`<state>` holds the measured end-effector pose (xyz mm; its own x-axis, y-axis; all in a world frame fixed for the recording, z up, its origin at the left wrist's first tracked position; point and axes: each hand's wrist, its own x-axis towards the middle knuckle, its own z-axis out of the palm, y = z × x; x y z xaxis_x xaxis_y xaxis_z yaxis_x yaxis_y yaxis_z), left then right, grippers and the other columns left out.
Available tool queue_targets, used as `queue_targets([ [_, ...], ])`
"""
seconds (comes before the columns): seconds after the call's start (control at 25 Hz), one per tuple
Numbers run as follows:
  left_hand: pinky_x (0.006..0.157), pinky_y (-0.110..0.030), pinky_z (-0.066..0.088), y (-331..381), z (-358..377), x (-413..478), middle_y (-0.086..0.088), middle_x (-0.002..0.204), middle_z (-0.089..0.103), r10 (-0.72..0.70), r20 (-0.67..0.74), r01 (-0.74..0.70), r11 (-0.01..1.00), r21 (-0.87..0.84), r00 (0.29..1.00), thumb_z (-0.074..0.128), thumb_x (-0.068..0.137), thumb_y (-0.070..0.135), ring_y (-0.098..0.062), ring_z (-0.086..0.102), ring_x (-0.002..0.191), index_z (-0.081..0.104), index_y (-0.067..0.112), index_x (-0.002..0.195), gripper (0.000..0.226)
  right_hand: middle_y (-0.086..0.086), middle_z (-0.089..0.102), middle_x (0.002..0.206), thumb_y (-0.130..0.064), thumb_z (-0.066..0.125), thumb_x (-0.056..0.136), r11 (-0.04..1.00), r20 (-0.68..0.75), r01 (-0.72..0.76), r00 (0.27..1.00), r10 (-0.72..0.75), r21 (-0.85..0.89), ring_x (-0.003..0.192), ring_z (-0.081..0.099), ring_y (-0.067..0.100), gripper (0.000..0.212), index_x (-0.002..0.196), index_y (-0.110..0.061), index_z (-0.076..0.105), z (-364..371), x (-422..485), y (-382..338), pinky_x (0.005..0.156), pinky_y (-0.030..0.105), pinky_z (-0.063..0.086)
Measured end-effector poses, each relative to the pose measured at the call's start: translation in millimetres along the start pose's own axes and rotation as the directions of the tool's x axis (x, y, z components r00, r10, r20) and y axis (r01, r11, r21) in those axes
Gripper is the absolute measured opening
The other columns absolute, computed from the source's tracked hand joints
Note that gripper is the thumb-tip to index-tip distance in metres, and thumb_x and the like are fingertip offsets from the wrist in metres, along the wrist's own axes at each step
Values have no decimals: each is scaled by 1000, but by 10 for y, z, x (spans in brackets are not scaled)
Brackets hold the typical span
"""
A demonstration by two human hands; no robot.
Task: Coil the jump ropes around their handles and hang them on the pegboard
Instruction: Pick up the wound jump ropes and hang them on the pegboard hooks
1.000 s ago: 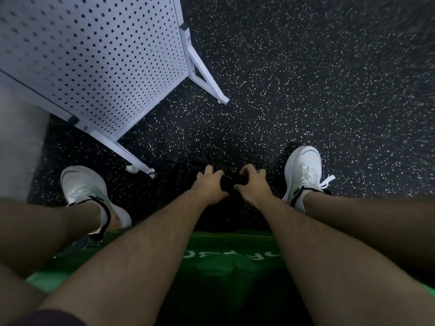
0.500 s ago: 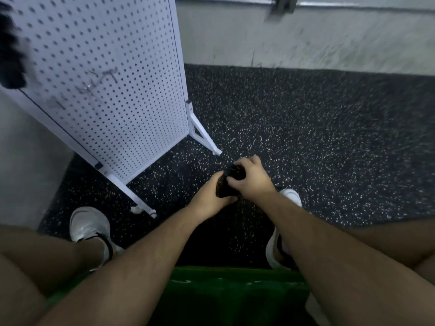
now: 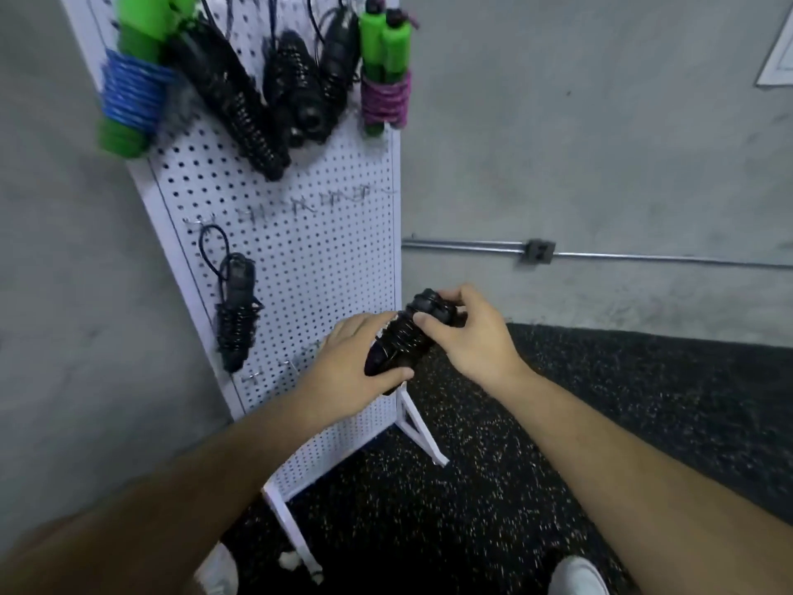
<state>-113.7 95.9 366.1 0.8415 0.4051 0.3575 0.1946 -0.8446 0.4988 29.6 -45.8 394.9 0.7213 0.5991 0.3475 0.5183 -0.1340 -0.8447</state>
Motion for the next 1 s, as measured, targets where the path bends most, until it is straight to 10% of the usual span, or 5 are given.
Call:
queue_targets([
  [0.24, 124, -40, 19, -96, -405, -44, 16, 159, 24, 11, -203, 8, 996, 90, 979, 71, 85, 57, -5, 16, 148, 37, 36, 152, 77, -16, 66, 100, -30, 78, 86, 972, -71, 7, 997, 10, 236, 89, 60, -11, 28, 108, -26, 61, 199, 83, -257, 74, 5, 44],
  [0.56, 107, -39, 42, -62, -509, -129, 7, 140, 31, 37, -315, 59, 956, 289, 948, 63, 91, 58, -16, 37, 122, 44, 35, 146, 63, -13, 66, 108, -30, 79, 85, 882, -114, -47, 987, 113, 469, 102, 68, 14, 37, 119, -34, 64, 278, 104, -350, 96, 45, 56],
  [0.76, 105, -41, 46, 3, -512, -166, 5, 137, 32, 9, -401, 76, 978, 196, 916, 67, 91, 50, -16, 39, 123, 42, 26, 151, 69, -14, 66, 110, -38, 78, 85, 914, -197, 51, 980, 32, 403, 100, 66, 1, 36, 116, -36, 61, 390, 12, -582, 96, 36, 56],
  [1.0, 111, -37, 45, 155, -542, -194, 14, 147, 29, 47, -390, -98, 989, -111, 920, 78, 85, 18, -12, 44, 134, 11, 62, 151, 104, -20, 48, 112, -31, 82, 83, 938, -203, 307, 940, -273, 163, 110, 54, -8, 48, 124, -35, 57, 628, -221, -866, 90, 12, 47],
])
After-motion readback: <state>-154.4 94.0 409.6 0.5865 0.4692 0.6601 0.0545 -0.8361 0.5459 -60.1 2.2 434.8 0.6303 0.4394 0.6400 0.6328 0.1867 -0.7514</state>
